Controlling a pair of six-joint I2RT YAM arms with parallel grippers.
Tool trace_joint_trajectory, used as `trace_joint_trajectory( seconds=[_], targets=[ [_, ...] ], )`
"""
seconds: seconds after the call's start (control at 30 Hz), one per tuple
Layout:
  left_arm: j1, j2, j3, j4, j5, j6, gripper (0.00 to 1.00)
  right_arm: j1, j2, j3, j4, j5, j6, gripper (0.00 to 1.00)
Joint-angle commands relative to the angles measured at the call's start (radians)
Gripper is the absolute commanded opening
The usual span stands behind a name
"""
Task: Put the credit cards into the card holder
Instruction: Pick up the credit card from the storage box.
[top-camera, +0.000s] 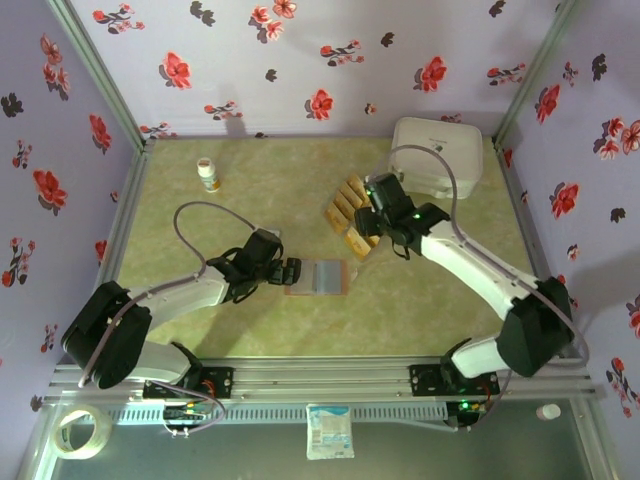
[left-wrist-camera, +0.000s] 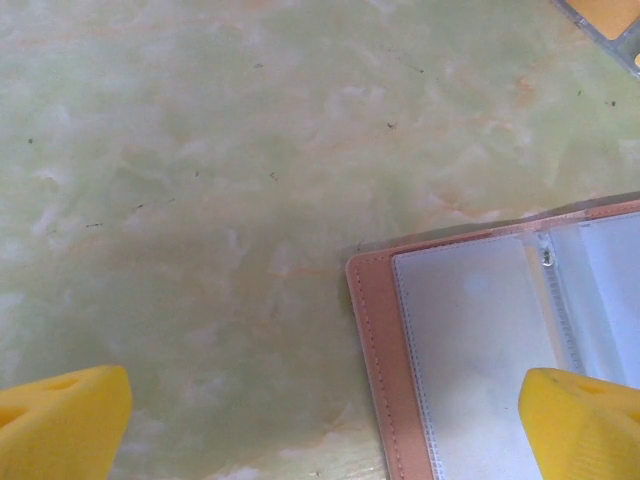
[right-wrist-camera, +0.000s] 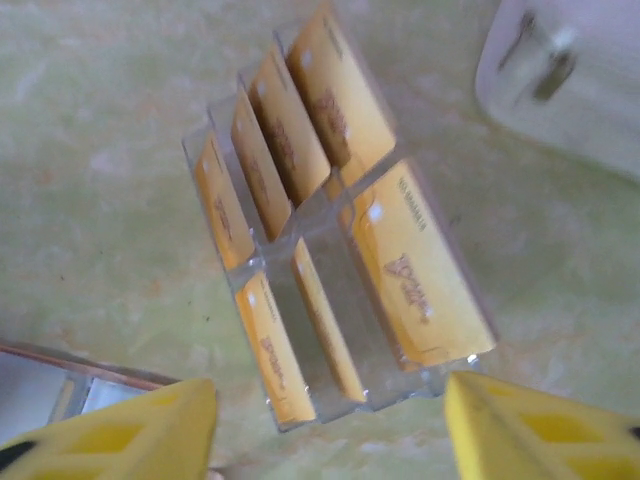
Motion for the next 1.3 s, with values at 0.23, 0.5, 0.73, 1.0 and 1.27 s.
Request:
trace_joint_trajectory(
  seconds=[0.23, 0.5, 0.73, 1.0, 1.27],
  targets=[
    [0.007, -0.001, 0.015, -0.013, 0.004, 0.027, 1.0, -0.036, 0.219, 0.162, -0.187, -0.001, -0.035, 0.39],
    [0.007, -0.001, 0.002, -0.002, 0.004, 0.027, 1.0, -0.047, 0.321, 0.242, -0.218, -0.02, -0.074, 0.29],
    [0.009, 0.003, -0.004, 0.006, 0.004, 0.029, 1.0, -0.058, 0.396, 0.308, -0.251, -0.024, -0.101, 0.26],
    [0.011, 0.002, -0.009, 0.009, 0.004, 0.032, 1.0, -0.067, 0.447, 0.332, -0.266, -0.035, -0.12, 0.23],
    [0.015, 0.004, -0.011, 0.011, 0.004, 0.03, 1.0, -0.07, 0.462, 0.334, -0.268, -0.048, -0.126, 0.18]
  ],
)
